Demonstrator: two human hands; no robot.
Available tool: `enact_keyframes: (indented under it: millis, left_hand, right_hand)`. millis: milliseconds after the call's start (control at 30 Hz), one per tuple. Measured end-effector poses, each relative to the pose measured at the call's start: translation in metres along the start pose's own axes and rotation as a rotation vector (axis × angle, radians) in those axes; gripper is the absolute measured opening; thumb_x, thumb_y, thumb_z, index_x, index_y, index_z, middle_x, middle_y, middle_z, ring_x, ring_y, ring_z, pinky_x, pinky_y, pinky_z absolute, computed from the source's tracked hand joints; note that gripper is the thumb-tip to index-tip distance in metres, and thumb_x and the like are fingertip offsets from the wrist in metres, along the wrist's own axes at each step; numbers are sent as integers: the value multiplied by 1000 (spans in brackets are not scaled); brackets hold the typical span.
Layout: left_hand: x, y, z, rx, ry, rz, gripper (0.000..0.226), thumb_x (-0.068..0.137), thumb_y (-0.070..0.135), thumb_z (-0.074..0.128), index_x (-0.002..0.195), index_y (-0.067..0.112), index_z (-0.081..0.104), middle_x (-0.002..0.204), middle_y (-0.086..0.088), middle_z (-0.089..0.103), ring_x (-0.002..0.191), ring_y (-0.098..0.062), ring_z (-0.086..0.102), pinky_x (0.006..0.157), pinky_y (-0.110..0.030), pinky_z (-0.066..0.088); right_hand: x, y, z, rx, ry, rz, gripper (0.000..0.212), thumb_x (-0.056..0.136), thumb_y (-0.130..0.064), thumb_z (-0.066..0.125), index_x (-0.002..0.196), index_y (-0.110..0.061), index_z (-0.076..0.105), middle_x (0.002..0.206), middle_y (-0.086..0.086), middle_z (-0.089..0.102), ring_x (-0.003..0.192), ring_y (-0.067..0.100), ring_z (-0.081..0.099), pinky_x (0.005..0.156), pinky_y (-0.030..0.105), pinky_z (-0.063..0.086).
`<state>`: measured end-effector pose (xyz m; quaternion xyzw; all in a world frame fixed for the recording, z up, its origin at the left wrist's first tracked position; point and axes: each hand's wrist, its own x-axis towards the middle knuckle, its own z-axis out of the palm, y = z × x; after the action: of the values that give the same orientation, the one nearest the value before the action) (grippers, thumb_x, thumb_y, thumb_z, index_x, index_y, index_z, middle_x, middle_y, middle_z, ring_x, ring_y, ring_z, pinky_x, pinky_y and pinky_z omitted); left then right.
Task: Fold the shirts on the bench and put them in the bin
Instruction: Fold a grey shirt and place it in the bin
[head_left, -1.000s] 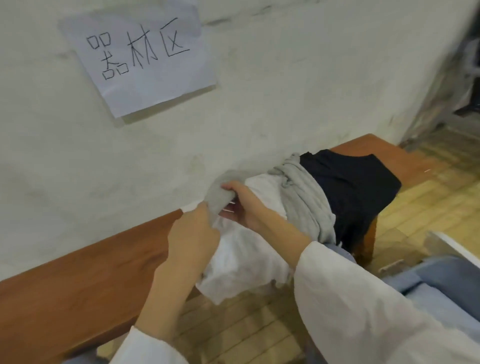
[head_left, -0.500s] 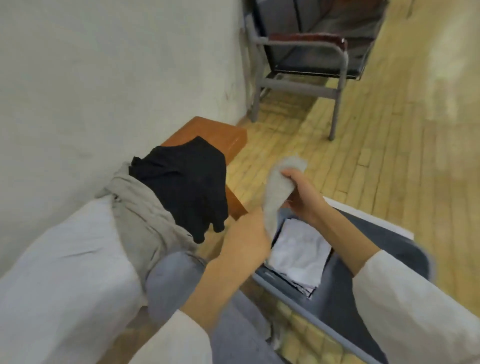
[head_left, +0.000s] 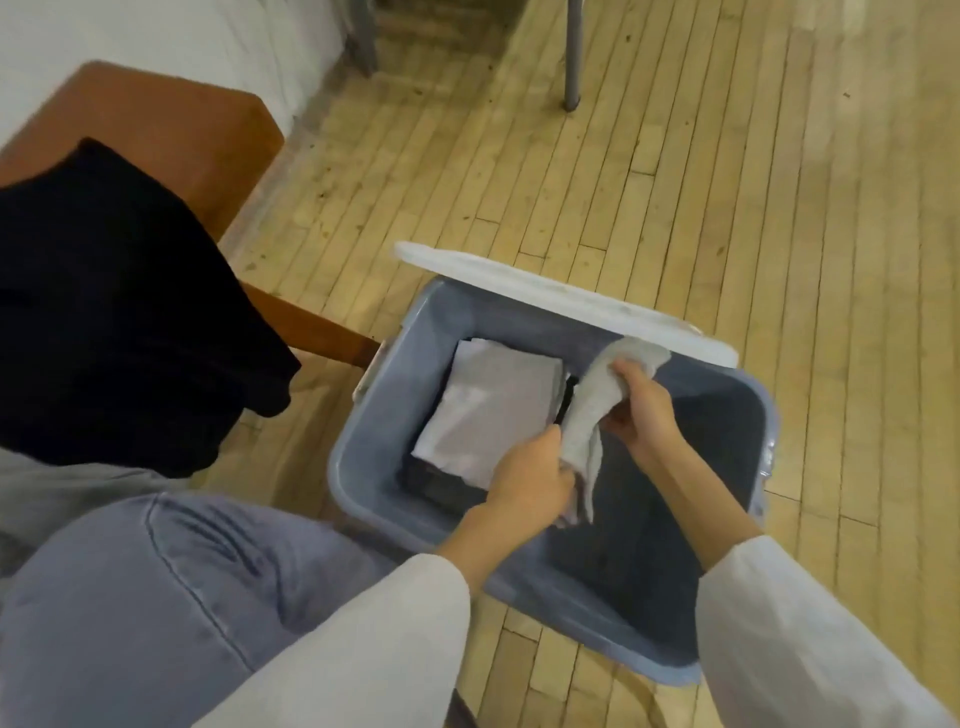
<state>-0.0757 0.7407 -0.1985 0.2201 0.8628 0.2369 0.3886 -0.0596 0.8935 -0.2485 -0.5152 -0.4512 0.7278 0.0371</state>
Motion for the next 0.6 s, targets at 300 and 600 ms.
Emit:
enact_keyframes:
  millis: [300, 600]
  left_hand:
    - [86, -110, -8, -157, -75, -308, 27, 92, 12, 51, 118, 6, 55, 121, -18, 59, 112, -34, 54, 91, -33, 42]
    - [128, -183, -25, -595, 54, -628, 29, 92, 7, 49, 120, 6, 57, 108, -11, 62, 89, -26, 58, 75, -33, 50]
  right_hand:
    - [78, 45, 87, -195, -70, 43, 21, 95, -22, 52, 112, -10, 51, 88, 4, 58, 81, 25, 62, 64, 36, 56]
    - [123, 97, 170, -457, 2, -239, 15, 91, -25, 56, 94, -10, 57, 85, 6, 63, 79, 23, 59, 69, 31, 41]
